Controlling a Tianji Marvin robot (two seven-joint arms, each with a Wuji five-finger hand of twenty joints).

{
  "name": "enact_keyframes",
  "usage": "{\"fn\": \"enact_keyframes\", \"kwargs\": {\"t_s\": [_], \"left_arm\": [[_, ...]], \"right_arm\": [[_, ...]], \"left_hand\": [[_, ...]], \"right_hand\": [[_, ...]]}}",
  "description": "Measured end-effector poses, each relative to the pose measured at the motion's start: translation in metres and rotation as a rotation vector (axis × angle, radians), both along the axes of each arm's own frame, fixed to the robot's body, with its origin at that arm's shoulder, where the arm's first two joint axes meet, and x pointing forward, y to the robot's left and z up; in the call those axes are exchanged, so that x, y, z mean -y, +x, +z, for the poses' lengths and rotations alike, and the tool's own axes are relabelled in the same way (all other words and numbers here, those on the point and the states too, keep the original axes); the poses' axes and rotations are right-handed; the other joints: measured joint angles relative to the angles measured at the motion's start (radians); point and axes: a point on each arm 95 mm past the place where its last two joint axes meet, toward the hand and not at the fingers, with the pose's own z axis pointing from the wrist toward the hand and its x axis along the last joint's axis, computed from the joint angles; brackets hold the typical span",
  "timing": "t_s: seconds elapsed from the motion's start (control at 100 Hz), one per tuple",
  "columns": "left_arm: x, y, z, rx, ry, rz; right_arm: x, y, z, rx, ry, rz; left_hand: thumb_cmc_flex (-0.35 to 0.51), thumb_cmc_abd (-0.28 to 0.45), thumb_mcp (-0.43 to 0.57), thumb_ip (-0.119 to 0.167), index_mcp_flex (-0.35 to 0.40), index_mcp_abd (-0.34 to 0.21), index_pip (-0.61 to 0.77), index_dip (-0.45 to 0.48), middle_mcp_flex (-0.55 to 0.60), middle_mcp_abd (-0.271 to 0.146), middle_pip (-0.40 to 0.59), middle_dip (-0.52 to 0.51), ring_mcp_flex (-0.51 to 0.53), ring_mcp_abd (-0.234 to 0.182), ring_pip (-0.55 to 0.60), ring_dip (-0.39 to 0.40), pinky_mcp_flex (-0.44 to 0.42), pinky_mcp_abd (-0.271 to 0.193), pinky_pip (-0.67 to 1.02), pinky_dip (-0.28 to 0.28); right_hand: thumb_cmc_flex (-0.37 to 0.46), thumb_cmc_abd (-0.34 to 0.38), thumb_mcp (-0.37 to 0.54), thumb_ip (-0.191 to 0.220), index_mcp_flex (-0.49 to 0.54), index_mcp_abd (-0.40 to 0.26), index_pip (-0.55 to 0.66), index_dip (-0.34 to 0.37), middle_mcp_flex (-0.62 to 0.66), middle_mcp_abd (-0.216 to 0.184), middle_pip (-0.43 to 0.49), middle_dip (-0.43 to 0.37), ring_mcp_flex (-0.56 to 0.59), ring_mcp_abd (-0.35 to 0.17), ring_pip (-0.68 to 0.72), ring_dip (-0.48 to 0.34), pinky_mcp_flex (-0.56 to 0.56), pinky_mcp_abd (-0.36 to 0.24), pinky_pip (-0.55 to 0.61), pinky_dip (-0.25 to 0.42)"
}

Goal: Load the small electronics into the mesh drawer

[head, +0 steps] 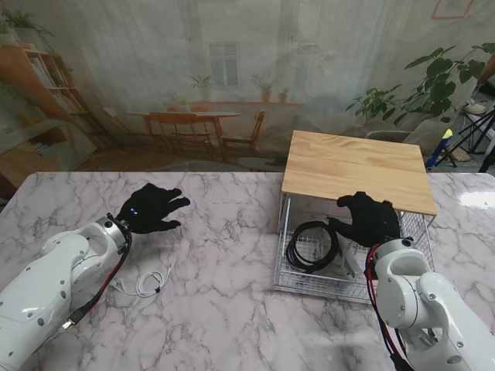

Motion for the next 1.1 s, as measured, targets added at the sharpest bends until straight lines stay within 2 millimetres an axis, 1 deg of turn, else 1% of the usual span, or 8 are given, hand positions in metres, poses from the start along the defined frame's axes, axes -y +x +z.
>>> {"fn": "enact_keyframes", "kwargs": {"t_s": [0.18,0.4,0.5,0.71,0.83,0.9,1.05,1.1], "left_arm": [[-0.001,-0.001,-0.003,-0.022,0.016,0.007],[-0.01,-0.006,-0.014,-0.122,0.036,0.049],[-0.012,-0.01,-0.021,-0.16,0.059,0.051],[-0.018,-0.024,-0.035,-0.174,0.11,0.034],[-0.022,-0.033,-0.04,-0.174,0.139,0.019],[-0.024,-0.037,-0.041,-0.175,0.151,0.015],[-0.033,-0.047,-0.042,-0.191,0.116,0.023],[-0.036,-0.051,-0.043,-0.199,0.111,0.016]], "right_arm": [[0.0,-0.008,0.0,-0.003,0.031,0.029],[0.0,-0.028,0.005,0.077,0.083,0.064],[0.001,-0.035,0.006,0.088,0.094,0.068],[0.007,-0.046,0.006,0.115,0.108,0.06],[0.009,-0.048,0.004,0.121,0.114,0.053],[0.01,-0.049,0.004,0.123,0.115,0.051],[0.011,-0.049,0.002,0.118,0.119,0.044],[0.011,-0.049,0.001,0.118,0.12,0.042]], "left_hand": [[-0.007,0.0,-0.002,-0.009,0.0,0.0,-0.029,-0.017,-0.025,0.007,-0.049,-0.055,-0.022,0.0,-0.032,-0.045,-0.008,-0.003,-0.031,-0.027],[-0.048,0.001,-0.003,-0.012,-0.001,0.011,-0.111,-0.101,-0.094,0.037,-0.107,-0.14,-0.069,-0.002,-0.067,-0.116,-0.035,-0.014,-0.077,-0.083],[-0.06,0.001,-0.003,-0.02,-0.025,0.015,-0.133,-0.124,-0.1,0.038,-0.11,-0.153,-0.087,-0.003,-0.069,-0.121,-0.044,-0.014,-0.081,-0.086],[-0.059,-0.001,-0.003,-0.02,-0.026,0.015,-0.135,-0.129,-0.099,0.037,-0.108,-0.153,-0.078,-0.003,-0.069,-0.121,-0.043,-0.014,-0.088,-0.086],[-0.041,-0.069,-0.001,-0.02,-0.026,0.015,-0.135,-0.137,-0.099,0.035,-0.095,-0.138,-0.064,-0.003,-0.068,-0.117,-0.03,-0.014,-0.087,-0.086],[-0.032,-0.083,-0.001,-0.02,-0.027,0.005,-0.136,-0.142,-0.099,0.034,-0.095,-0.135,-0.053,-0.007,-0.066,-0.108,-0.02,-0.013,-0.072,-0.086],[-0.007,-0.119,0.014,-0.02,-0.04,-0.04,-0.145,-0.176,-0.098,0.013,-0.094,-0.132,-0.032,-0.021,-0.066,-0.094,-0.009,-0.013,-0.061,-0.073],[0.007,-0.138,0.046,0.004,-0.04,-0.062,-0.145,-0.187,-0.098,-0.001,-0.072,-0.125,-0.03,-0.029,-0.066,-0.093,-0.007,-0.015,-0.061,-0.063]], "right_hand": [[-0.029,-0.001,0.009,0.0,0.0,-0.017,0.014,0.002,0.0,0.0,-0.013,-0.01,-0.012,0.0,0.0,0.0,-0.011,0.0,-0.024,0.0],[-0.041,-0.002,-0.001,0.0,0.0,-0.029,0.022,0.002,0.0,0.0,-0.017,-0.012,-0.024,0.003,-0.001,-0.002,-0.026,0.0,-0.052,-0.011],[-0.041,-0.002,-0.011,0.0,0.0,-0.029,0.022,0.002,0.0,0.0,-0.024,-0.012,-0.024,0.003,-0.001,-0.006,-0.026,0.001,-0.056,-0.02],[-0.041,-0.002,-0.03,0.0,0.0,-0.029,0.039,0.002,0.0,0.0,-0.025,-0.012,-0.024,0.003,-0.001,-0.011,-0.028,0.001,-0.058,-0.02],[-0.041,-0.002,-0.033,0.0,0.0,-0.029,0.039,0.002,0.0,0.0,-0.025,-0.012,-0.024,0.003,-0.001,-0.012,-0.032,0.001,-0.063,-0.02],[-0.041,-0.002,-0.033,0.0,0.0,-0.03,0.039,0.002,0.0,0.0,-0.025,-0.012,-0.024,0.003,-0.001,-0.012,-0.032,0.001,-0.064,-0.02],[-0.041,-0.002,-0.041,0.0,0.0,-0.04,0.039,0.002,0.0,0.0,-0.026,-0.012,-0.024,0.003,-0.001,-0.013,-0.037,0.001,-0.066,-0.02],[-0.041,-0.002,-0.041,0.0,0.0,-0.04,0.039,0.002,0.0,0.0,-0.027,-0.013,-0.024,0.003,-0.001,-0.013,-0.038,0.001,-0.066,-0.02]]}}
